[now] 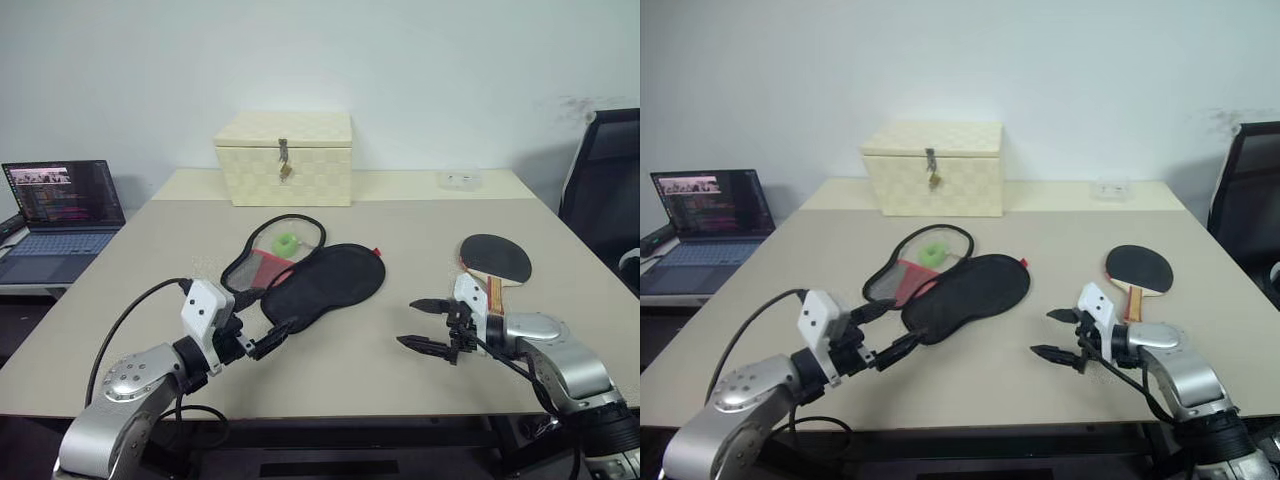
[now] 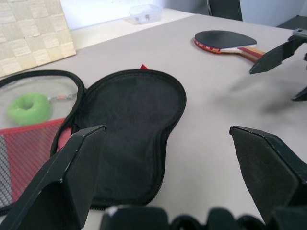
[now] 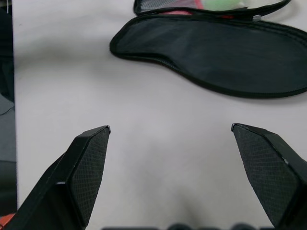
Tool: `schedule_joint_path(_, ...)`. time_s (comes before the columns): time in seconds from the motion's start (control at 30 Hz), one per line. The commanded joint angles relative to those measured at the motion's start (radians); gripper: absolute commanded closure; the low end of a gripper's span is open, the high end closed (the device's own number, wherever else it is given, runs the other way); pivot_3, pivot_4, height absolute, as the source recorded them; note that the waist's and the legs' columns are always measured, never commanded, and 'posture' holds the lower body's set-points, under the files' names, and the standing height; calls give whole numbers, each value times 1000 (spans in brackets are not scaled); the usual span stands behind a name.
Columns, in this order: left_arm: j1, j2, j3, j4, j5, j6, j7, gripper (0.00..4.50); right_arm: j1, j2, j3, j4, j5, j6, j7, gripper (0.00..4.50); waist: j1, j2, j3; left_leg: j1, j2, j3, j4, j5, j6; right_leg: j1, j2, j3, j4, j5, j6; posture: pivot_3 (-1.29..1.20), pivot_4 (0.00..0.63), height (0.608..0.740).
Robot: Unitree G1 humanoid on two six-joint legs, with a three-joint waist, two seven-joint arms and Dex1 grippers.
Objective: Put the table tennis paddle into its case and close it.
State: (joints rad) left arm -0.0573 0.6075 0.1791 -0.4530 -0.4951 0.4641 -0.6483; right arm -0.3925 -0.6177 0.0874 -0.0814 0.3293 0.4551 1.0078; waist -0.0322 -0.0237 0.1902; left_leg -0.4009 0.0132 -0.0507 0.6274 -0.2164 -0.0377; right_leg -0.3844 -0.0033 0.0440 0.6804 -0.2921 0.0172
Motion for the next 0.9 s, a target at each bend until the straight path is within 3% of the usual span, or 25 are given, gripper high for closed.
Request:
schedule_joint_path(0.03, -10, -15, -2, 1, 3, -34, -3, 0, 3, -12, -1, -53, 5, 8, -3, 50, 1, 0, 0, 0, 0, 0, 0, 0, 0, 0, 0, 0, 0, 0, 0, 0, 150, 740)
schedule_joint_path(0.23, -29, -40, 17, 40, 14, -51, 22, 0, 11, -11, -2, -127, 30, 69, -30, 50, 2, 0, 0, 0, 0, 0, 1, 0, 0, 1, 0, 0, 0, -2, 3, 0, 150, 740)
schedule_joint_path(0.4, -20, -6, 54, 82, 0, -80, -42, 0, 3, 33, -30, -160, 78, 213, -117, 50, 1, 0, 0, 0, 0, -1, 0, 0, 0, 0, 0, 0, 0, -2, 3, 0, 150, 740)
schedule_joint_path(0.6, -41, 56, 134, 147, -79, -59, -142, 0, -90, 213, -32, -107, 81, 445, -375, 50, -1, 0, 0, 0, 0, -1, 0, 0, 0, 0, 0, 0, 1, 0, 0, 0, 150, 740)
schedule_joint_path(0.9, -143, 178, 138, 274, -89, -56, -279, 0, -254, 444, -56, 140, -8, 504, -665, 50, -1, 0, 0, -2, 0, 0, -1, 0, 0, -3, 1, -1, 0, 1, -1, 0, 150, 740)
